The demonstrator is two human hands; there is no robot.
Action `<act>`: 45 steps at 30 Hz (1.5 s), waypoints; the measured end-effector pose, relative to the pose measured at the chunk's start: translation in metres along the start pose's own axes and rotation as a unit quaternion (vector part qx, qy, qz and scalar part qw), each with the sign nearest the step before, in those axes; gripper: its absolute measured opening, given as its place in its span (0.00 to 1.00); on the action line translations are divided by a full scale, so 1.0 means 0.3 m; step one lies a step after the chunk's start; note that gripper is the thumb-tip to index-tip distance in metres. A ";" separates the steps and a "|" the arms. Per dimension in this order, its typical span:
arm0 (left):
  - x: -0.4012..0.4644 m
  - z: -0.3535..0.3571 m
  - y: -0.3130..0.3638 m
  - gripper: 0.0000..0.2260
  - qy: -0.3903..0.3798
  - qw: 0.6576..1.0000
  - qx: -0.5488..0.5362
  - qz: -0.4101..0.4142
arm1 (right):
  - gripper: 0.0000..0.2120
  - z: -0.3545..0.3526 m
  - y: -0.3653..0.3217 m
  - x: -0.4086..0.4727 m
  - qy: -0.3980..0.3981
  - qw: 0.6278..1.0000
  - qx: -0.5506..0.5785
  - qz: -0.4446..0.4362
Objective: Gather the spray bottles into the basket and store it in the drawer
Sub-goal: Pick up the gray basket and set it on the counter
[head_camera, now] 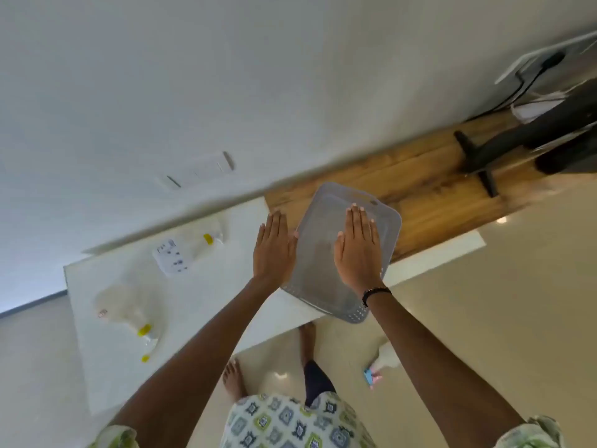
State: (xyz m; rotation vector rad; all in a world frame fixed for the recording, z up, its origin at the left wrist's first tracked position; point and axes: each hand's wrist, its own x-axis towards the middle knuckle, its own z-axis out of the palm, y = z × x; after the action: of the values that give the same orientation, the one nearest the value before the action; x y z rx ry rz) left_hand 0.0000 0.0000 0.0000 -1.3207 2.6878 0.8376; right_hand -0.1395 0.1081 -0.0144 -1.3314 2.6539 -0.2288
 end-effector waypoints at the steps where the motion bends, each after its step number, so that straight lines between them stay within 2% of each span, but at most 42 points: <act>1: 0.001 0.036 -0.007 0.25 -0.023 0.999 -0.016 -0.031 | 0.25 0.031 0.033 -0.002 -0.021 1.000 -0.003 0.015; 6: -0.043 0.198 -0.048 0.26 -0.086 0.979 -0.102 -0.156 | 0.25 0.187 0.189 -0.019 -0.064 0.997 -0.028 0.026; 10: -0.039 0.276 -0.061 0.26 -0.094 0.971 -0.116 -0.188 | 0.24 0.255 0.271 0.017 -0.090 0.995 -0.043 0.010; 14: -0.010 0.300 -0.065 0.25 -0.085 0.961 -0.136 -0.225 | 0.22 0.263 0.331 0.107 -0.077 0.997 -0.030 0.008; 18: 0.020 0.304 -0.088 0.15 -0.062 0.956 -0.160 -0.238 | 0.21 0.225 0.350 0.287 -0.029 0.999 0.000 0.017; 21: 0.031 0.300 -0.111 0.12 -0.045 0.952 -0.159 -0.256 | 0.19 0.208 0.349 0.412 -0.001 1.000 0.009 0.017; 27: 0.026 0.314 -0.157 0.10 -0.052 0.954 -0.150 -0.254 | 0.12 0.243 0.367 0.545 -0.046 0.998 0.038 0.028; 33: 0.016 0.347 -0.173 0.10 -0.038 0.944 -0.177 -0.275 | 0.11 0.280 0.376 0.555 -0.039 0.998 0.052 0.023; 35: -0.008 0.371 -0.158 0.14 -0.016 0.913 -0.208 -0.352 | 0.11 0.282 0.381 0.556 -0.037 0.998 0.056 0.018; 36: -0.025 0.383 -0.138 0.18 -0.014 0.878 -0.231 -0.419 | 0.10 0.284 0.383 0.557 -0.036 0.998 0.057 0.016; 38: -0.064 0.422 -0.091 0.23 -0.034 0.766 -0.324 -0.555 | 0.11 0.283 0.384 0.555 -0.035 0.998 0.060 0.013; 40: -0.089 0.453 -0.037 0.15 -0.048 0.655 -0.434 -0.617 | 0.10 0.284 0.384 0.550 -0.032 0.998 0.060 0.010; 41: -0.093 0.463 -0.015 0.08 -0.042 0.625 -0.465 -0.625 | 0.10 0.284 0.384 0.548 -0.033 0.998 0.060 0.009; 42: -0.093 0.468 0.002 0.03 -0.037 0.625 -0.463 -0.627 | 0.10 0.284 0.385 0.547 -0.035 0.998 0.059 0.009; 45: -0.089 0.478 0.006 0.06 -0.030 0.662 -0.420 -0.620 | 0.10 0.274 0.387 0.549 -0.040 0.997 0.067 0.011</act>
State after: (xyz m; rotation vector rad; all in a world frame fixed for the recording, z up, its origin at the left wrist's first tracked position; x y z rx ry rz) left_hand -0.0130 0.0888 -0.1148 -2.5215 0.6032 1.6826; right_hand -0.3094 0.0390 -0.1316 -1.2421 2.5365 -0.3366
